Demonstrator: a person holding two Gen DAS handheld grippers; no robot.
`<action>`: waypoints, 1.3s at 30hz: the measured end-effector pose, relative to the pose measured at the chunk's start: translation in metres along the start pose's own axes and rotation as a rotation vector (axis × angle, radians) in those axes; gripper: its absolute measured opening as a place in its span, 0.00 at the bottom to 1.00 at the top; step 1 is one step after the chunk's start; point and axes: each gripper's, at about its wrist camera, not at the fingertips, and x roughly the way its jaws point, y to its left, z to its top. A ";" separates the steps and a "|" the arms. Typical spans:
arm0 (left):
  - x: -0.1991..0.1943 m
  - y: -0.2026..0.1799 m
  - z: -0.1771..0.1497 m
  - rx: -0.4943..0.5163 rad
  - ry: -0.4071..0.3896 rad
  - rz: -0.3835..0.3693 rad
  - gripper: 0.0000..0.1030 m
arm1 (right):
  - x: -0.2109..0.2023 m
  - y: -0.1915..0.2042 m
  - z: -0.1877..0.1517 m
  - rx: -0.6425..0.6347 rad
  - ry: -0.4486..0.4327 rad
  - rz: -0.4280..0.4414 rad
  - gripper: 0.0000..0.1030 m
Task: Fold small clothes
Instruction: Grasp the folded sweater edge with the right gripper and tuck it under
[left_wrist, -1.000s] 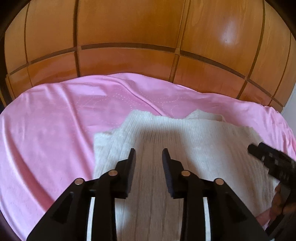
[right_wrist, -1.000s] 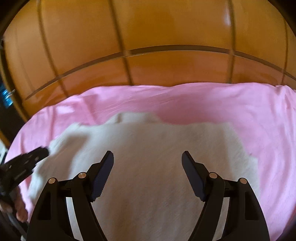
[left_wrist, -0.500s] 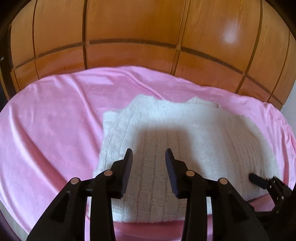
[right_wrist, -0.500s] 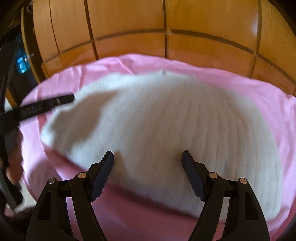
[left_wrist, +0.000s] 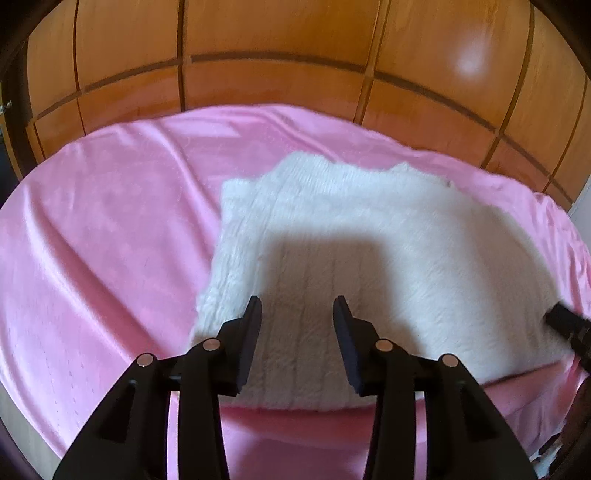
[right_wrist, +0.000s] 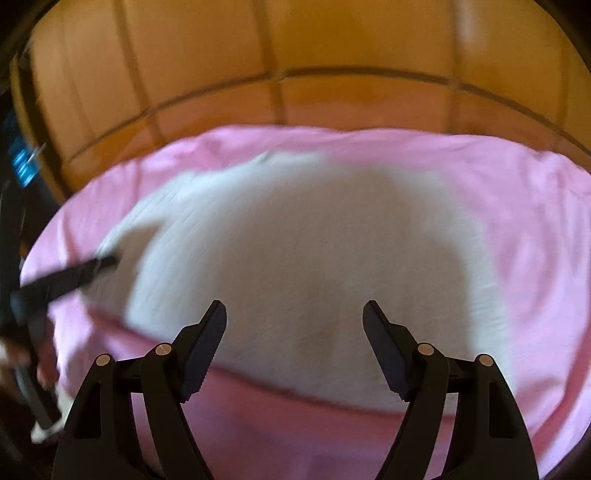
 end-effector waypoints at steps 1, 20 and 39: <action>0.004 0.002 -0.003 0.004 0.013 0.004 0.39 | 0.003 -0.012 0.001 0.033 0.007 -0.017 0.73; -0.021 -0.034 -0.008 0.090 -0.024 0.007 0.46 | 0.001 -0.079 -0.015 0.158 0.010 -0.075 0.70; -0.026 -0.072 -0.002 0.176 -0.037 0.013 0.52 | 0.050 -0.162 0.005 0.404 0.081 0.117 0.80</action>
